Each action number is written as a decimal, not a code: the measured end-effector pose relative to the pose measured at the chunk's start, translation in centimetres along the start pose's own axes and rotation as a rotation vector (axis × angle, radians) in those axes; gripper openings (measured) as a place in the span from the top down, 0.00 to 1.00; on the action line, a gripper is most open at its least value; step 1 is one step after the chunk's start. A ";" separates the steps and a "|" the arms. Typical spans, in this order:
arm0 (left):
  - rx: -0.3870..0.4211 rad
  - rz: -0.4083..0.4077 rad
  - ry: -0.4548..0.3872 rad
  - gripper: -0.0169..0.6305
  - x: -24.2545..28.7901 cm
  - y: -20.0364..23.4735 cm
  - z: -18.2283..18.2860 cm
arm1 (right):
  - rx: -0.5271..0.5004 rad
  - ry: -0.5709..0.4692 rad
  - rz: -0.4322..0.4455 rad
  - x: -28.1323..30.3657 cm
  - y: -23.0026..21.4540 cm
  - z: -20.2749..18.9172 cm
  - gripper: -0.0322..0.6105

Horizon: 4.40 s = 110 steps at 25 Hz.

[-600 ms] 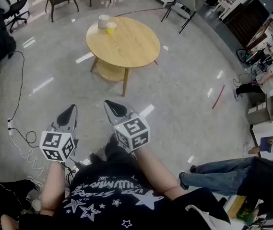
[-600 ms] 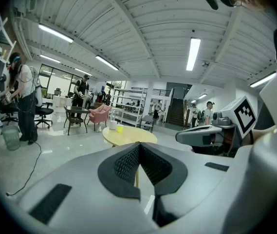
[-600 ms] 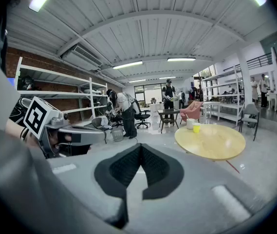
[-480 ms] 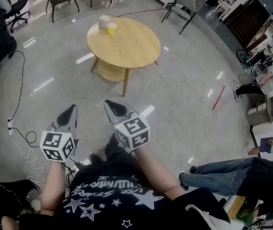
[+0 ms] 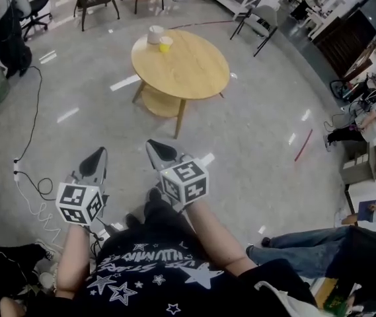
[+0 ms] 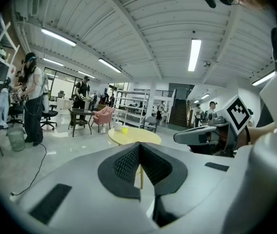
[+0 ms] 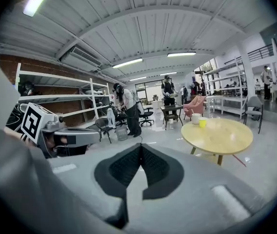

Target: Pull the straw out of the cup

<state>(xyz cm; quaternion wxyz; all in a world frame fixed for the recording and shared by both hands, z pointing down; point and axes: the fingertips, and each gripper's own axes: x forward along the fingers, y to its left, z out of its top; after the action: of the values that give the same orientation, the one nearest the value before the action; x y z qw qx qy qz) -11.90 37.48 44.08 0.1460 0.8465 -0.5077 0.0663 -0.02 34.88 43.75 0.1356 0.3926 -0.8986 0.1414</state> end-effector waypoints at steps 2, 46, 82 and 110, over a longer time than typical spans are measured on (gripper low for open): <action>-0.005 0.014 -0.008 0.96 -0.5 0.5 -0.1 | 0.015 -0.012 0.028 0.3 0.6 0.0 0.95; -0.082 0.070 0.059 0.96 26.2 13.8 10.0 | 0.112 -0.020 0.018 20.7 -24.2 11.7 0.95; -0.088 -0.021 0.101 0.96 44.6 22.7 14.1 | 0.161 0.020 -0.071 33.2 -37.4 14.5 0.95; -0.085 -0.233 0.184 0.96 60.9 36.3 18.6 | 0.173 0.047 -0.272 49.9 -45.5 20.4 0.95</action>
<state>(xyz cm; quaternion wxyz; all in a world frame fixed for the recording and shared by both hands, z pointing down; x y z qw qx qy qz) -15.50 -35.55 48.85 0.2343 0.8830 -0.3931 0.1045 -1.57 -35.38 49.27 0.1402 0.5175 -0.8182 0.2077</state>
